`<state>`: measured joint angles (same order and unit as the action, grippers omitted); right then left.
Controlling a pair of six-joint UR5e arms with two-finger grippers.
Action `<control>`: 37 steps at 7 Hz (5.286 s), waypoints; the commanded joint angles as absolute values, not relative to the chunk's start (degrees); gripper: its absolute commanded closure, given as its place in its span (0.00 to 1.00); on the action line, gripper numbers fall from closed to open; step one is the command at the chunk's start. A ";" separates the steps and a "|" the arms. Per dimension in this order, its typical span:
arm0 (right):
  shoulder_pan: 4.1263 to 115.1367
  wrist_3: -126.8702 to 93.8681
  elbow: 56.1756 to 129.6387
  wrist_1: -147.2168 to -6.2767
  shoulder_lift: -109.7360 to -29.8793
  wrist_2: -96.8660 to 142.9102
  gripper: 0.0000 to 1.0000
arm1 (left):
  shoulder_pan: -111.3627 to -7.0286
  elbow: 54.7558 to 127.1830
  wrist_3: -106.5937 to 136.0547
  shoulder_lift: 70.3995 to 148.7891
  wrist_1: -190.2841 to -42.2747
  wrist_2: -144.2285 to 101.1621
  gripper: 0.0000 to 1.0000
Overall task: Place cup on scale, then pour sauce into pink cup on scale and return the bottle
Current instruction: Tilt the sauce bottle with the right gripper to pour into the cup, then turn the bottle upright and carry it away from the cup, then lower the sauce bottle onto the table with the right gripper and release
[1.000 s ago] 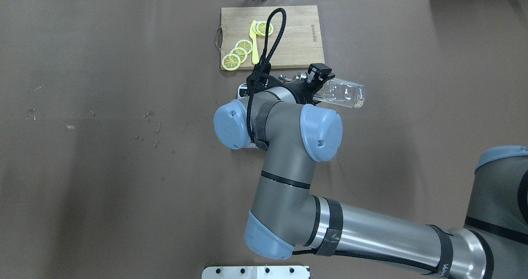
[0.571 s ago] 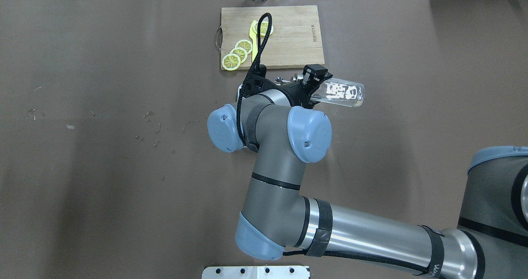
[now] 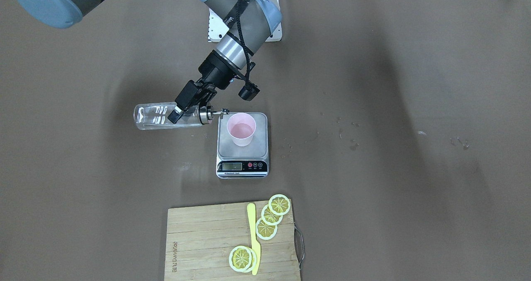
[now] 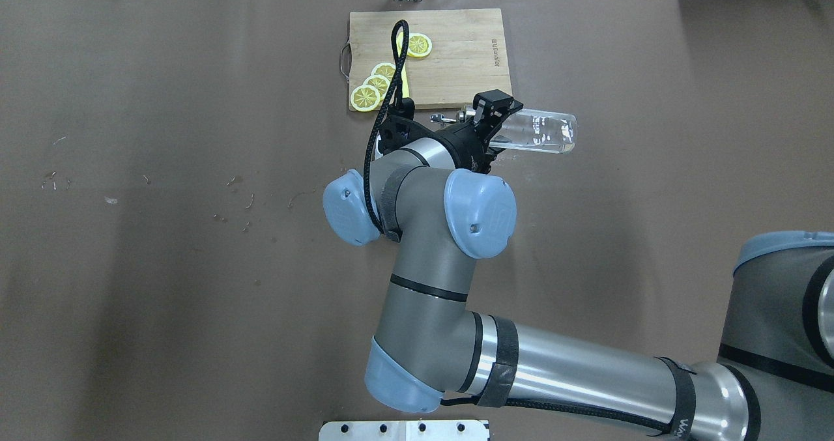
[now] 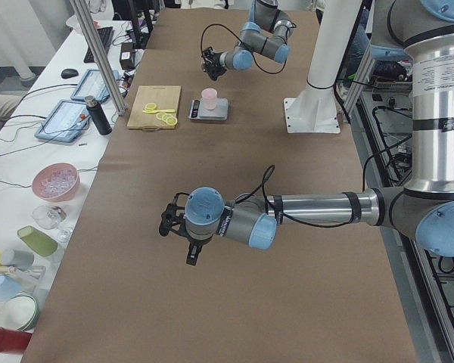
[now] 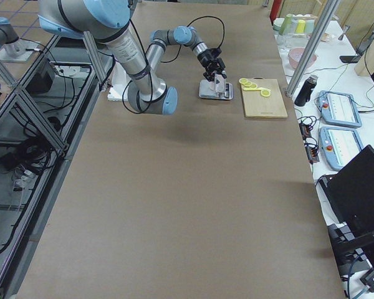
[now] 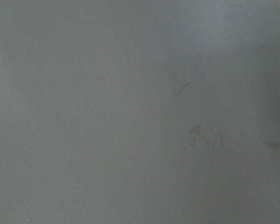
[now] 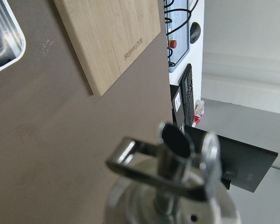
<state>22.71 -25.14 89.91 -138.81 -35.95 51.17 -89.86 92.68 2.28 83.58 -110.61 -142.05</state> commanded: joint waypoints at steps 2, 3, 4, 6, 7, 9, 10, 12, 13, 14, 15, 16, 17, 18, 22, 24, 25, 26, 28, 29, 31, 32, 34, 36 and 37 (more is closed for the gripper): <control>22.68 -21.29 88.60 -138.95 -35.34 46.16 1.00 | -90.35 92.64 2.29 83.58 -110.39 -143.78 0.03; 22.76 -20.66 88.33 -139.13 -35.59 45.10 1.00 | -90.44 92.55 2.29 83.58 -110.22 -144.14 0.03; 22.68 -20.65 87.98 -139.30 -35.68 44.83 1.00 | -90.44 92.03 2.29 83.58 -110.30 -144.23 0.03; 22.68 -20.65 86.57 -140.70 -35.42 43.69 1.00 | -90.44 91.58 2.29 83.58 -110.21 -144.23 0.03; 22.68 -20.65 86.57 -141.23 -35.42 43.25 1.00 | -90.44 91.06 2.29 83.67 -110.39 -144.32 0.03; 22.68 -20.65 86.05 -141.85 -35.42 42.54 1.00 | -90.44 90.88 2.29 83.67 -110.48 -144.67 0.03; 22.68 -20.65 85.35 -142.12 -34.55 42.10 1.00 | -90.53 90.88 2.29 83.58 -110.48 -145.80 0.03; 22.68 -20.66 85.17 -142.29 -34.45 41.49 1.00 | -90.53 90.70 2.29 83.58 -110.39 -146.16 0.03; 22.76 -20.74 85.17 -142.29 -34.45 41.40 1.00 | -90.53 90.70 2.29 83.58 -110.39 -146.16 0.03; 22.76 -20.66 85.17 -142.56 -34.37 41.14 1.00 | -90.53 90.70 2.29 83.58 -110.39 -146.16 0.03; 22.85 -20.74 85.17 -142.56 -34.28 41.13 1.00 | -90.53 90.62 2.29 83.58 -110.39 -146.16 0.03; 22.85 -21.44 85.34 -142.21 -34.10 41.22 1.00 | -90.53 90.62 2.29 83.67 -110.48 -146.16 0.03; 23.03 -21.79 85.95 -139.51 -34.10 41.48 1.00 | -90.53 90.53 2.29 83.67 -110.65 -146.16 0.03; 23.64 -21.88 86.04 -135.05 -34.88 41.83 1.00 | -90.53 90.53 2.29 83.67 -110.74 -146.16 0.03; 30.56 -21.19 89.29 -114.58 -39.71 55.14 1.00 | -90.79 90.97 2.29 84.20 -110.83 -146.16 0.03; 34.17 -21.00 91.57 -106.21 -43.05 64.91 1.00 | -90.88 91.05 2.29 84.81 -111.00 -146.07 0.03; 35.23 -21.44 93.06 -102.17 -45.59 69.56 1.00 | -91.14 91.40 2.29 84.81 -111.35 -146.07 0.03; 35.94 -22.32 96.21 -99.43 -48.14 72.74 1.00 | -91.14 91.49 2.29 84.90 -111.36 -146.07 0.03; 38.30 -25.65 106.65 -99.23 -53.51 81.07 1.00 | -92.19 92.02 2.20 84.99 -111.53 -146.07 0.03; 40.15 -26.53 110.09 -99.05 -56.14 83.47 1.00 | -92.37 92.11 2.28 84.56 -112.40 -146.07 0.03; 42.96 -30.30 110.92 -92.51 -60.00 86.63 1.00 | -92.46 92.72 2.28 84.29 -112.68 -146.07 0.03; 43.33 -32.93 110.92 -85.94 -64.21 87.70 1.00 | -92.46 92.99 2.29 84.55 -112.68 -146.07 0.03; 44.72 -35.42 110.39 -77.27 -69.86 91.64 1.00 | -92.46 92.99 2.20 84.73 -112.68 -146.07 0.03; 45.61 -36.12 109.52 -72.19 -73.81 92.99 1.00 | -92.46 93.25 2.29 84.99 -112.68 -146.07 0.03; 45.70 -37.43 108.12 -68.94 -75.13 93.42 1.00 | -92.46 93.51 2.29 85.08 -112.68 -146.07 0.03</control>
